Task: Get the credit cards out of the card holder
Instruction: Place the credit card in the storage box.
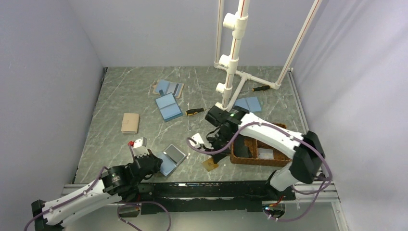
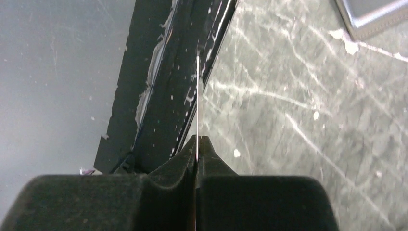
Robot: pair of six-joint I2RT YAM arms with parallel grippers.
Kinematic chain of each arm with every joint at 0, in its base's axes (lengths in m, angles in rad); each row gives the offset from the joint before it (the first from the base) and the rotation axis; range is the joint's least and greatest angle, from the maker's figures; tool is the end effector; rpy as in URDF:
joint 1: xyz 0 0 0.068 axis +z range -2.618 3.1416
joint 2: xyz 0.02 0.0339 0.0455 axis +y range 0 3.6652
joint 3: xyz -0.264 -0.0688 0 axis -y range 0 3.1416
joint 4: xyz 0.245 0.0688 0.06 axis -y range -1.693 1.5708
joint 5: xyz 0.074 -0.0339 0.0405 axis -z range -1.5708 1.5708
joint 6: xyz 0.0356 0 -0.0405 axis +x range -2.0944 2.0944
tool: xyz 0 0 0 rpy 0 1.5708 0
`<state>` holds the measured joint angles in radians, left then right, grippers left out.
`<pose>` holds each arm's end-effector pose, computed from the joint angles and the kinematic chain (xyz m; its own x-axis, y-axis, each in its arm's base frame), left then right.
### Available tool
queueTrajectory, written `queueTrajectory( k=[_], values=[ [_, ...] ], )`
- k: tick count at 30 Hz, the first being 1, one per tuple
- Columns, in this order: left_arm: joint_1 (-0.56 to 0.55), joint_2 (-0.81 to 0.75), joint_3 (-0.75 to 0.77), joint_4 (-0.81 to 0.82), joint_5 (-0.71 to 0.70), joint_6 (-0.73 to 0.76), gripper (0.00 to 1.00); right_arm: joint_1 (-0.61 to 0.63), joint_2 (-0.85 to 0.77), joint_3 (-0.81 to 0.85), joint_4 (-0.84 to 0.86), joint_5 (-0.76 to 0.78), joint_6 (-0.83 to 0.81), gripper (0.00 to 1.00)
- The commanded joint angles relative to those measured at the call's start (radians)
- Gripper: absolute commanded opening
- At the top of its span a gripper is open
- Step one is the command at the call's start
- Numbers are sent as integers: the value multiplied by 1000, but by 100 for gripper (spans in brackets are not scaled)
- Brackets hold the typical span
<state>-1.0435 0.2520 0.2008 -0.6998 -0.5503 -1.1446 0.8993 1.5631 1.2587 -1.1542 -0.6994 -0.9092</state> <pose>0.0606 -0.0670 0.1555 -0.6375 -0.4476 -0.6271 -0.0877 0.8508 -0.5181 0.1569 0.2343 0.2607 0.1282 -0.8091 -0.5735 -0.8834 -0.3560 0.3047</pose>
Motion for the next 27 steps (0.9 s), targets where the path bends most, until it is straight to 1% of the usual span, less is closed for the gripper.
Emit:
queueTrajectory(
  k=[1,4,6,10,14,18,22,27],
  values=[
    [0,-22,25,31,-34,9,0,-54,-136,-38,-74,62,-87,0],
    [0,-44,20,30,-37,14,0,-85,-216,-61,-113,128,-78,0],
    [0,-57,16,30,-39,17,0,-132,-275,-74,-139,171,-81,0],
    [0,-77,12,31,-38,25,0,-315,-363,-77,-225,208,-171,0],
    [0,-89,12,29,-33,29,0,-507,-414,-88,-278,306,-271,0],
    [0,-97,10,25,-30,28,0,-674,-427,-57,-334,371,-382,0],
    [0,-112,12,14,-27,23,0,-824,-422,-41,-338,416,-478,0],
    [0,-148,9,-2,-22,18,0,-942,-392,-21,-338,438,-542,0]
  ],
)
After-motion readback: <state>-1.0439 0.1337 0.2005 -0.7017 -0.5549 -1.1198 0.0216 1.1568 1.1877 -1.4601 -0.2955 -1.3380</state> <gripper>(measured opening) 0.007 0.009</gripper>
